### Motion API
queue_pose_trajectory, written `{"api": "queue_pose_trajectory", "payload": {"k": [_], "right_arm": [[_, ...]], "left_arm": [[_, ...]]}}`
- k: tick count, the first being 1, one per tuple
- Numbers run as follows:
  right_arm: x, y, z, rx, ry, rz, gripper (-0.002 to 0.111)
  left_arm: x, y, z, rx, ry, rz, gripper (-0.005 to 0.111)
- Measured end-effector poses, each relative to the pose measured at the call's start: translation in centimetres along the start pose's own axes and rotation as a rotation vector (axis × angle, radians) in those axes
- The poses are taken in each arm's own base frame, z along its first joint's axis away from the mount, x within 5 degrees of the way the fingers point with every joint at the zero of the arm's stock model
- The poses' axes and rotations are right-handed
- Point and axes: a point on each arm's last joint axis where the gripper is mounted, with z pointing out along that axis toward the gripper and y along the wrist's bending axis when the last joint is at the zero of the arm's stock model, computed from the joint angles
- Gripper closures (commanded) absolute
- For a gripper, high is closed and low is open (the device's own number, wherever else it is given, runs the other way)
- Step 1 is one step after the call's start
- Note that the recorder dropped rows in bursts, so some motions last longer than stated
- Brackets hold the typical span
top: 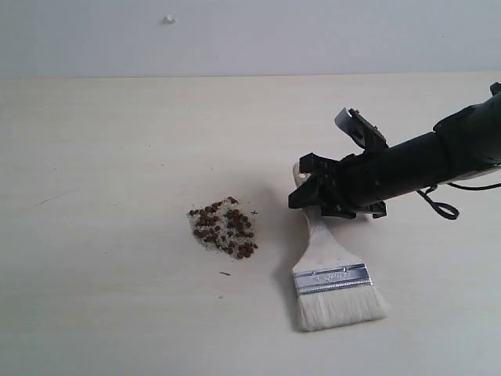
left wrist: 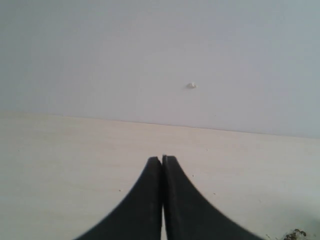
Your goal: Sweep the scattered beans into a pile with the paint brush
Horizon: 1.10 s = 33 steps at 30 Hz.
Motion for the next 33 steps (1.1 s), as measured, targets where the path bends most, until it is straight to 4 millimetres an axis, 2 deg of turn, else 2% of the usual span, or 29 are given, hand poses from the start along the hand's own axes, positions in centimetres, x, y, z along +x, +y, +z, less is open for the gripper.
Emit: {"api": "queue_pose_trajectory", "payload": {"k": [4, 8, 13, 14, 15, 16, 17, 18, 20, 21, 22, 23, 24, 28, 33], "right_arm": [[-0.5, 0.1, -0.5, 0.044, -0.038, -0.047, 0.059], [-1.4, 0.0, -1.6, 0.168, -0.117, -0.091, 0.059], [-2.9, 1.3, -4.6, 0.311, -0.250, -0.194, 0.062], [-3.1, 1.7, -5.3, 0.330, -0.276, -0.214, 0.075], [-3.5, 3.0, -7.2, 0.365, -0.350, -0.253, 0.085], [-3.7, 3.6, -8.1, 0.384, -0.391, -0.258, 0.106], [-3.3, 4.6, -10.5, 0.430, -0.492, -0.253, 0.108], [-3.0, 5.2, -11.8, 0.450, -0.545, -0.251, 0.108], [0.1, 5.8, -16.6, 0.587, -0.745, -0.240, 0.108], [1.2, 5.9, -17.8, 0.616, -0.797, -0.235, 0.108], [3.4, 6.2, -19.8, 0.622, -0.890, -0.202, 0.108], [4.3, 6.3, -20.4, 0.612, -0.917, -0.196, 0.108], [6.2, 6.8, -21.4, 0.584, -0.952, -0.227, 0.108], [11.8, 8.2, -23.3, 0.446, -1.001, -0.390, 0.108], [16.5, 9.1, -25.2, 0.308, -1.128, -0.494, 0.108]], "left_arm": [[0.0, 0.0, 0.0, 0.000, 0.000, 0.000, 0.107], [0.0, 0.0, 0.0, 0.000, 0.000, 0.000, 0.107], [0.0, 0.0, 0.0, 0.000, 0.000, 0.000, 0.107], [0.0, 0.0, 0.0, 0.000, 0.000, 0.000, 0.107], [0.0, 0.0, 0.0, 0.000, 0.000, 0.000, 0.107], [0.0, 0.0, 0.0, 0.000, 0.000, 0.000, 0.107], [0.0, 0.0, 0.0, 0.000, 0.000, 0.000, 0.107], [0.0, 0.0, 0.0, 0.000, 0.000, 0.000, 0.107], [0.0, 0.0, 0.0, 0.000, 0.000, 0.000, 0.107], [0.0, 0.0, 0.0, 0.000, 0.000, 0.000, 0.107], [0.0, 0.0, 0.0, 0.000, 0.000, 0.000, 0.107], [0.0, 0.0, 0.0, 0.000, 0.000, 0.000, 0.107], [0.0, 0.0, 0.0, 0.000, 0.000, 0.000, 0.107], [0.0, 0.0, 0.0, 0.000, 0.000, 0.000, 0.107], [0.0, 0.0, 0.0, 0.000, 0.000, 0.000, 0.107]]}}
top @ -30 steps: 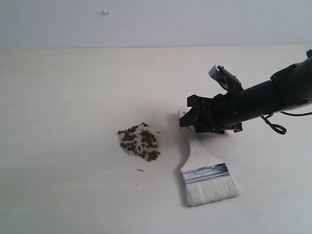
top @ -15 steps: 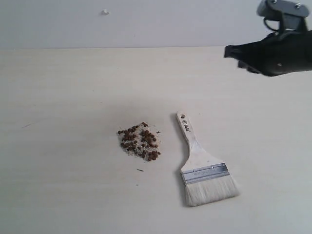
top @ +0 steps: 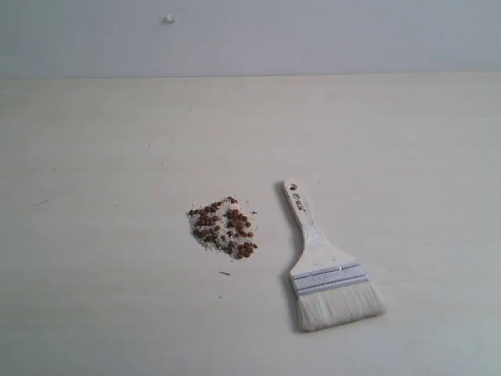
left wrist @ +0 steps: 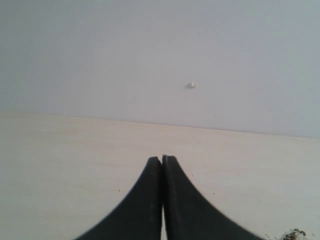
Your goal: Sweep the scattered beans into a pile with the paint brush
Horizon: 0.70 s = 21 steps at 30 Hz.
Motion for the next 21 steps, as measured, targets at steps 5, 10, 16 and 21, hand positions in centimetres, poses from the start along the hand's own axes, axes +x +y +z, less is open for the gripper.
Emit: {"api": "queue_pose_trajectory", "payload": {"k": [5, 10, 16, 21], "right_arm": [[-0.5, 0.9, -3.8, -0.110, -0.155, -0.016, 0.108], [-1.1, 1.2, -6.5, -0.152, -0.298, -0.029, 0.108], [-1.2, 1.3, -7.8, -0.170, -0.368, -0.034, 0.108], [-1.2, 1.3, -7.8, -0.171, -0.369, -0.034, 0.108]], "left_arm": [[0.0, 0.0, 0.0, 0.000, 0.000, 0.000, 0.107], [0.0, 0.0, 0.0, 0.000, 0.000, 0.000, 0.107], [0.0, 0.0, 0.0, 0.000, 0.001, 0.000, 0.107], [0.0, 0.0, 0.0, 0.000, 0.001, 0.000, 0.107]]}}
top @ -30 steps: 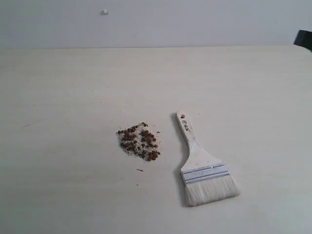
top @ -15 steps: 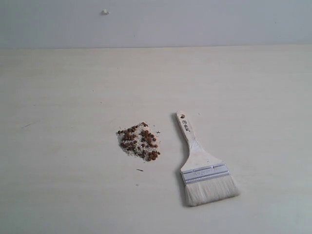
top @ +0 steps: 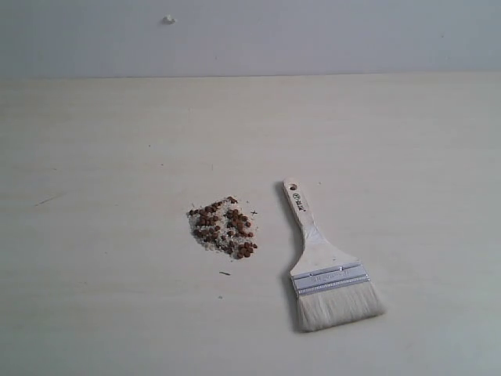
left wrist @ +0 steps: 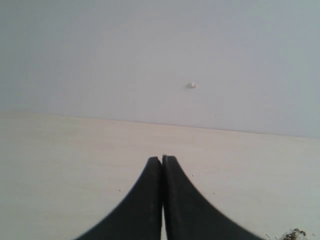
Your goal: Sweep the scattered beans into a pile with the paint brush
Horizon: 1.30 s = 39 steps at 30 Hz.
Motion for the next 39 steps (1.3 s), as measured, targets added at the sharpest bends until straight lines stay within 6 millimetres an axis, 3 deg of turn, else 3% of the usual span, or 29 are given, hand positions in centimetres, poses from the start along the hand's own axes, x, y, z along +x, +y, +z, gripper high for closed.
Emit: {"api": "queue_pose_trajectory", "payload": {"k": [7, 12, 17, 27, 31, 39], "right_arm": [[0.0, 0.0, 0.0, 0.003, -0.002, -0.006, 0.108], [0.4, -0.3, 0.0, 0.024, 0.036, -0.131, 0.108], [2.4, -1.4, 0.0, 0.106, 0.131, -0.157, 0.108], [8.8, -3.1, -0.6, 0.156, 0.347, -0.189, 0.108], [10.2, -3.4, -0.9, 0.159, 0.398, -0.206, 0.108], [10.6, -3.5, -1.1, 0.161, 0.445, -0.221, 0.108]], "left_arm": [[0.0, 0.0, 0.0, 0.000, 0.000, 0.000, 0.107], [0.0, 0.0, 0.0, 0.000, 0.000, 0.000, 0.107], [0.0, 0.0, 0.0, 0.000, 0.000, 0.000, 0.107], [0.0, 0.0, 0.0, 0.000, 0.000, 0.000, 0.107], [0.0, 0.0, 0.0, 0.000, 0.000, 0.000, 0.107], [0.0, 0.0, 0.0, 0.000, 0.000, 0.000, 0.107]]}}
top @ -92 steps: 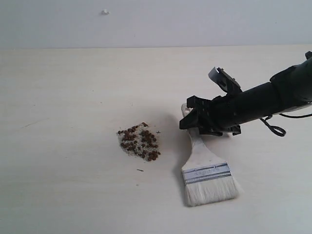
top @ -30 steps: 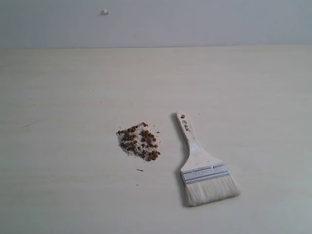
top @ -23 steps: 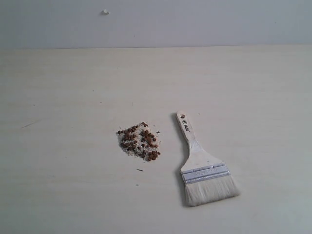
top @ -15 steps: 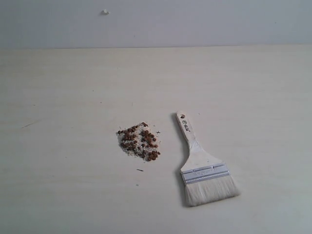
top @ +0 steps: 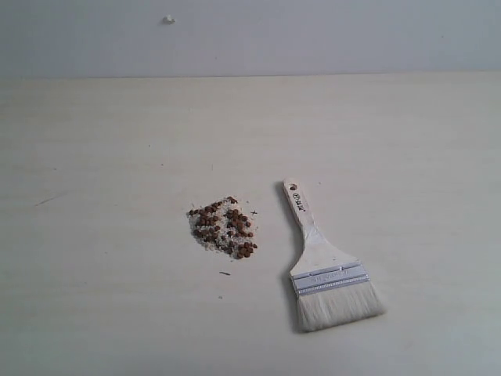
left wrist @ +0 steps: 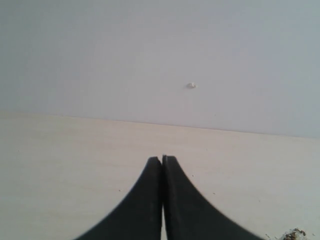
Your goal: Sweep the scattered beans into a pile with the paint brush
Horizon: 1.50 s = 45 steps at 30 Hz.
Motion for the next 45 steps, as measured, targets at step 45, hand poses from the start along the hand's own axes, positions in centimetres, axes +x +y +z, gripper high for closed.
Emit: {"api": "queue_pose_trajectory", "payload": {"k": [45], "right_arm": [[0.56, 0.00, -0.02, 0.000, 0.061, 0.000, 0.108]], "left_arm": [[0.00, 0.00, 0.00, 0.000, 0.000, 0.000, 0.107]]}}
